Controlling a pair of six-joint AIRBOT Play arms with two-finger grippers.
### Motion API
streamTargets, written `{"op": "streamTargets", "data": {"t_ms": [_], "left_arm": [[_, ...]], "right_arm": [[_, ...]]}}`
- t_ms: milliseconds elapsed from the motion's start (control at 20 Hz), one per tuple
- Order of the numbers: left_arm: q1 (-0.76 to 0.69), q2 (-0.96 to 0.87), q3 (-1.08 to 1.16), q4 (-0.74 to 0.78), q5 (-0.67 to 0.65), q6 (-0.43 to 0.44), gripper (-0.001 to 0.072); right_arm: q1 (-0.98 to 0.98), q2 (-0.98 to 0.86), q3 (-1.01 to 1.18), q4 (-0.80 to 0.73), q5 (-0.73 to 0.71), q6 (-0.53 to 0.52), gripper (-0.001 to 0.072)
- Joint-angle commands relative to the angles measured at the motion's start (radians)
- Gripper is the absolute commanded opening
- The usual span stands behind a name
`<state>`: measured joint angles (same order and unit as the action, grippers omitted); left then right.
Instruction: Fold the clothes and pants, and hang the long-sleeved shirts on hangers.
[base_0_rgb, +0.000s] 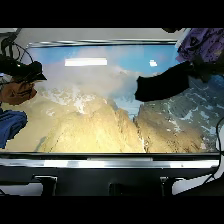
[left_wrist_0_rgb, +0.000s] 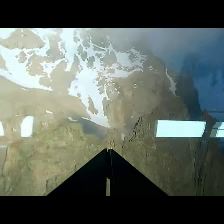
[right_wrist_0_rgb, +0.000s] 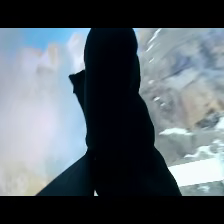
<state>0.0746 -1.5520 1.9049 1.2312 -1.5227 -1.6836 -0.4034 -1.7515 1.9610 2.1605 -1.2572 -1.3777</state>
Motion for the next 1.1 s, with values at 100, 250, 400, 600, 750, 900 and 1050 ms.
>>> {"op": "streamTargets", "data": {"t_ms": [100, 250, 400, 600, 750, 900, 1050], "left_arm": [[0.001, 0.0, 0.001, 0.0, 0.0, -0.001, 0.0018], [0.001, 0.0, 0.001, 0.0, -0.003, 0.0, 0.0018], [0.001, 0.0, 0.001, 0.0, -0.006, 0.0, 0.0017], [0.001, 0.0, 0.001, 0.0, -0.006, 0.0, 0.0017], [0.001, 0.0, 0.001, 0.0, -0.007, 0.0, 0.0017], [0.001, 0.0, 0.001, 0.0, -0.007, 0.0, 0.0018], [0.001, 0.0, 0.001, 0.0, -0.007, 0.0, 0.0017]], "right_arm": [[-0.165, 0.041, 0.04, -0.193, -0.066, 0.129, 0.0032], [-0.261, 0.051, 0.039, -0.28, -0.134, 0.167, 0.0033], [-0.331, 0.056, 0.016, -0.406, -0.226, 0.167, 0.0033], [-0.392, 0.139, -0.202, -0.509, -0.225, 0.19, 0.0032], [-0.398, 0.238, -0.436, -0.585, -0.174, 0.205, 0.0032], [-0.397, 0.334, -0.653, -0.621, -0.105, 0.258, 0.0032], [-0.397, 0.397, -0.816, -0.69, -0.099, 0.291, 0.0033]]}}
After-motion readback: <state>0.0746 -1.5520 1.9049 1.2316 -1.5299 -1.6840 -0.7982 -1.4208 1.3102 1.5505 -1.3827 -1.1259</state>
